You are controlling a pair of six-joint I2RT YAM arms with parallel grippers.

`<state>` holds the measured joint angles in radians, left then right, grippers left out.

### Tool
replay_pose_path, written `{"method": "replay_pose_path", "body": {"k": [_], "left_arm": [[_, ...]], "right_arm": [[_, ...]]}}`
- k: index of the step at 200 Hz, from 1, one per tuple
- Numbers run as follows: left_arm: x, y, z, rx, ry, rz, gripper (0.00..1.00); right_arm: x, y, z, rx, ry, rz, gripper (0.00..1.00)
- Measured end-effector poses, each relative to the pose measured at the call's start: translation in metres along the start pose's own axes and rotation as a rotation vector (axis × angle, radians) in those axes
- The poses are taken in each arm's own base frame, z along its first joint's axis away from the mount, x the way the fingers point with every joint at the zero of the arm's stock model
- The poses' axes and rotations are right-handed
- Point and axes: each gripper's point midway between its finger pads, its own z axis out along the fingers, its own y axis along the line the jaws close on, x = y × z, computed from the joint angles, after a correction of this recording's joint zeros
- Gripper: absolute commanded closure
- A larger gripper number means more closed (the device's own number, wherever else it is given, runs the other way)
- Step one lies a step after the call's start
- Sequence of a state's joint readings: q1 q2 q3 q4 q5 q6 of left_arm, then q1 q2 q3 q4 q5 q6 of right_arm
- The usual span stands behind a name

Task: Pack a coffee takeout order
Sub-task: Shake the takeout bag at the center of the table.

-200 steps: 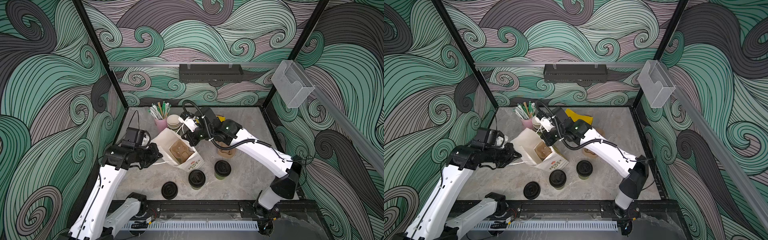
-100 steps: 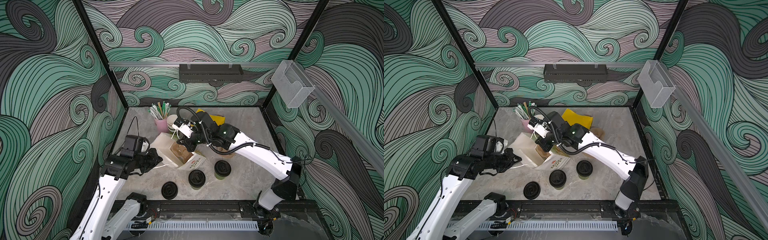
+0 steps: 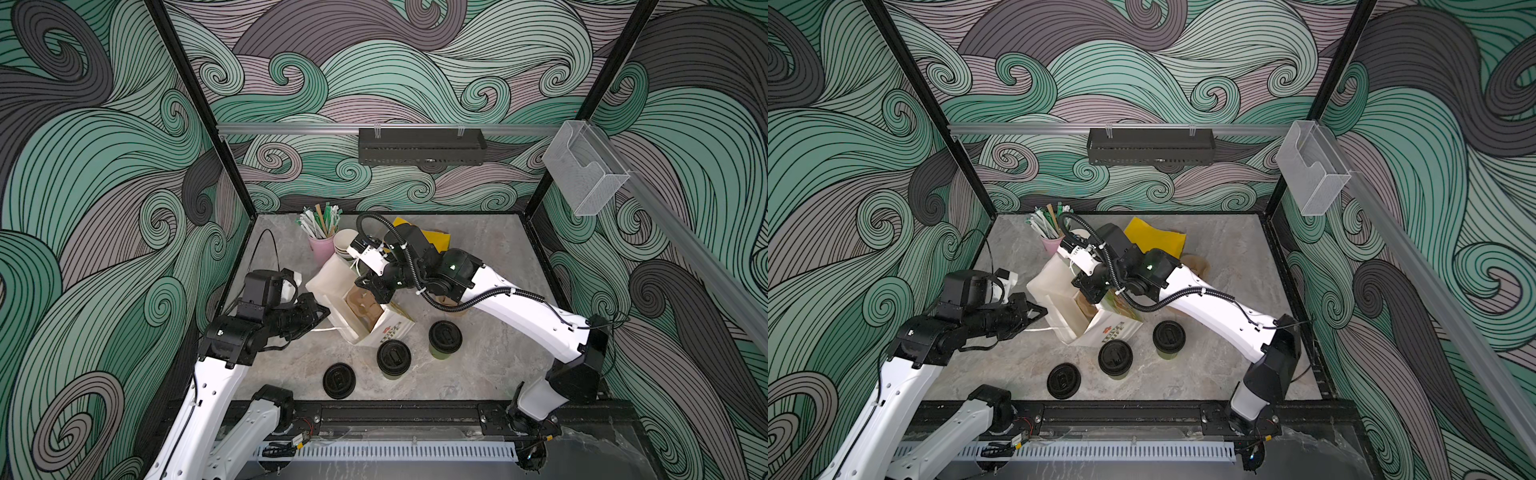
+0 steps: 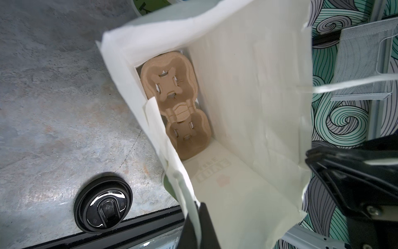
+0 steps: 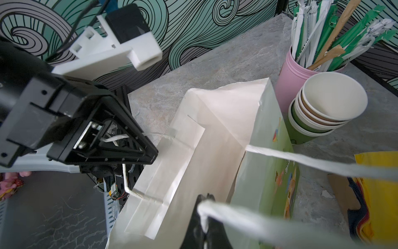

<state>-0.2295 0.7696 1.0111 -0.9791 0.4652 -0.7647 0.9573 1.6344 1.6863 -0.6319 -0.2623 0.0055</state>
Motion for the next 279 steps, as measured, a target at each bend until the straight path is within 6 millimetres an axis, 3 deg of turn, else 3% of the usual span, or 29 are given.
{"method": "replay_pose_path", "body": {"k": [22,39,54,81,95,120,141,177,216,266,279], "left_arm": [[-0.002,-0.003,0.001,0.009,0.001,0.004,1.00],[-0.005,-0.005,0.002,0.007,0.003,0.002,1.00],[-0.009,-0.009,0.002,0.008,0.001,-0.002,1.00],[-0.019,-0.017,0.003,0.007,-0.004,-0.008,0.65],[-0.025,-0.021,0.000,0.005,-0.020,-0.009,0.51],[-0.033,-0.028,-0.010,-0.008,-0.056,-0.005,0.37],[-0.035,-0.027,-0.020,-0.043,-0.076,-0.016,0.30],[-0.034,-0.016,-0.025,-0.145,-0.049,-0.057,0.29],[-0.036,-0.007,-0.010,-0.204,0.008,-0.094,0.38],[-0.046,-0.015,-0.011,-0.198,-0.010,-0.083,0.47],[-0.047,-0.012,-0.011,-0.219,-0.011,-0.086,0.51]], "right_arm": [[0.001,-0.010,-0.001,0.029,0.001,0.049,0.77],[0.004,-0.018,-0.002,0.058,0.012,0.095,0.38],[0.007,-0.028,-0.005,0.102,0.027,0.138,0.22],[0.005,-0.047,-0.019,0.173,0.064,0.252,0.16],[0.003,-0.058,-0.027,0.206,0.081,0.308,0.15],[0.013,-0.072,-0.037,0.257,0.140,0.380,0.13],[0.026,-0.071,-0.036,0.270,0.202,0.406,0.08],[0.038,-0.069,-0.029,0.270,0.263,0.424,0.16],[0.035,-0.070,-0.014,0.263,0.281,0.426,0.31],[0.040,-0.068,0.011,0.258,0.316,0.445,0.75],[0.041,-0.068,0.014,0.257,0.319,0.453,0.83]]}}
